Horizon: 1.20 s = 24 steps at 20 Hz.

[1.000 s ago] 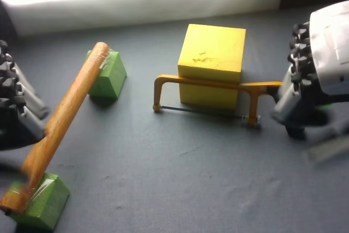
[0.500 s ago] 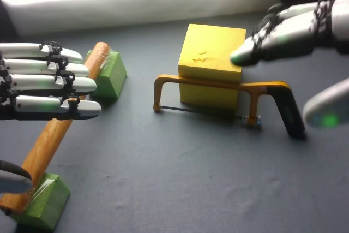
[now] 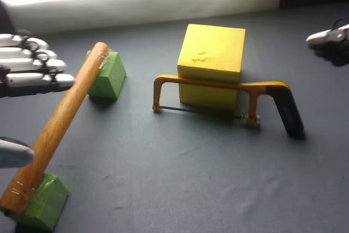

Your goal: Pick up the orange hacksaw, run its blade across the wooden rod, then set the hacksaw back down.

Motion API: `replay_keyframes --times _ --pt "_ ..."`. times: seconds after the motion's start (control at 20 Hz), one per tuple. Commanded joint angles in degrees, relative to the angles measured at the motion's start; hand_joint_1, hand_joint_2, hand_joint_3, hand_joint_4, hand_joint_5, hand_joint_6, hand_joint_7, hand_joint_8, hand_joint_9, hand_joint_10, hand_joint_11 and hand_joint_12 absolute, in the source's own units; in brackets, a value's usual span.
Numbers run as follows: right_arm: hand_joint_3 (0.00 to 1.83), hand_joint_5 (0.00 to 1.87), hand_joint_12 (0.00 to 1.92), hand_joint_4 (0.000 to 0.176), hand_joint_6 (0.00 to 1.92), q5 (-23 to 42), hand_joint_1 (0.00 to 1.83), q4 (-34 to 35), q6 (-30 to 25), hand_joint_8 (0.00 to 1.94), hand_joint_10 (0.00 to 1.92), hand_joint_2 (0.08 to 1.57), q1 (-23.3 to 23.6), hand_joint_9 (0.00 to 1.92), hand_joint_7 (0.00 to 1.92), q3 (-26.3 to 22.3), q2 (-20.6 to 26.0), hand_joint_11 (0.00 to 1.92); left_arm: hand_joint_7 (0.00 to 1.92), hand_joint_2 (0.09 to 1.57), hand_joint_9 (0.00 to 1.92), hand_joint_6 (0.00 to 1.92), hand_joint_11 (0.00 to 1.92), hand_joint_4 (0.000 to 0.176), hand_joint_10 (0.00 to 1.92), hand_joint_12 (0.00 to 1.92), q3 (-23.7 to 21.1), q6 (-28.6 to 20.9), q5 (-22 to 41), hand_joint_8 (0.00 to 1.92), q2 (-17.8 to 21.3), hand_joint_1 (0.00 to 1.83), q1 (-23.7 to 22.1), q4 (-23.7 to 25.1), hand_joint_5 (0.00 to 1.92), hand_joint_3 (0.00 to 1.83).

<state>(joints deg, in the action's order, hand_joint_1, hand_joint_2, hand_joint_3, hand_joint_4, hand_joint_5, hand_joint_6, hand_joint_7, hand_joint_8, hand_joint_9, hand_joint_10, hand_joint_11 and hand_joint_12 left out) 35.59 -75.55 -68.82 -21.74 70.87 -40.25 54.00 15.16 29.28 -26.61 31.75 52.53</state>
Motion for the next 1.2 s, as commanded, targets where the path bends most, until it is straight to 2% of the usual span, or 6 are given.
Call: replay_keyframes --times 0.0,0.35,0.5,0.6,0.85,1.15 --pt "0.0 0.17 0.59 0.0 0.0 4.32 0.3 4.28 -0.16 0.0 0.0 0.97 -0.02 0.19 0.19 1.46 -0.37 0.0 0.14 1.2 0.11 0.0 0.0 0.0 0.0 0.26 -0.95 -0.05 0.77 0.0 1.38 0.0 0.17 -4.03 0.13 0.0" --pt "0.0 0.11 0.52 0.0 0.0 8.32 0.48 7.4 -2.95 0.0 0.0 0.97 -4.87 0.16 0.15 7.99 -4.58 0.0 0.13 1.19 0.12 0.0 0.0 0.0 0.0 0.27 -9.98 -1.83 -8.62 0.0 9.9 0.0 0.68 -8.15 0.13 0.0" --pt "0.01 0.1 0.45 0.0 0.0 7.53 0.67 24.03 -4.42 0.0 0.0 1.02 -12.25 0.14 0.12 7.61 -7.27 0.0 0.17 1.19 0.14 0.0 0.0 0.0 0.0 0.32 -13.99 -3.18 -10.46 0.0 13.6 0.0 -0.39 -8.14 0.16 0.0" --pt "0.01 0.1 0.5 0.0 0.0 5.36 0.76 28.02 -4.57 0.0 0.0 1.04 -13.41 0.14 0.12 7.54 -8.49 0.0 0.17 1.2 0.13 0.0 0.0 0.0 0.0 0.3 -15.89 -3.18 -10.3 0.0 15.45 0.0 0.37 -8.13 0.17 0.0" --pt "0.02 0.19 0.61 0.0 0.02 1.63 1.17 28.07 -4.12 0.01 0.01 1.1 -14.94 0.19 0.19 8.7 -9.37 0.0 0.17 1.19 0.13 0.0 0.0 0.0 0.0 0.24 -17.84 -3.19 -7.39 0.0 16.61 0.0 3.27 -6.45 0.16 0.0" --pt "0.0 0.19 0.71 0.0 0.0 2.92 1.28 30.53 -3.18 0.0 0.0 1.09 -15.83 0.17 0.17 11.63 -14.01 0.0 0.14 1.2 0.11 0.0 0.0 0.0 0.0 0.19 -17.8 -3.4 -4.8 0.0 16.65 0.0 8.97 -4.71 0.14 0.0"
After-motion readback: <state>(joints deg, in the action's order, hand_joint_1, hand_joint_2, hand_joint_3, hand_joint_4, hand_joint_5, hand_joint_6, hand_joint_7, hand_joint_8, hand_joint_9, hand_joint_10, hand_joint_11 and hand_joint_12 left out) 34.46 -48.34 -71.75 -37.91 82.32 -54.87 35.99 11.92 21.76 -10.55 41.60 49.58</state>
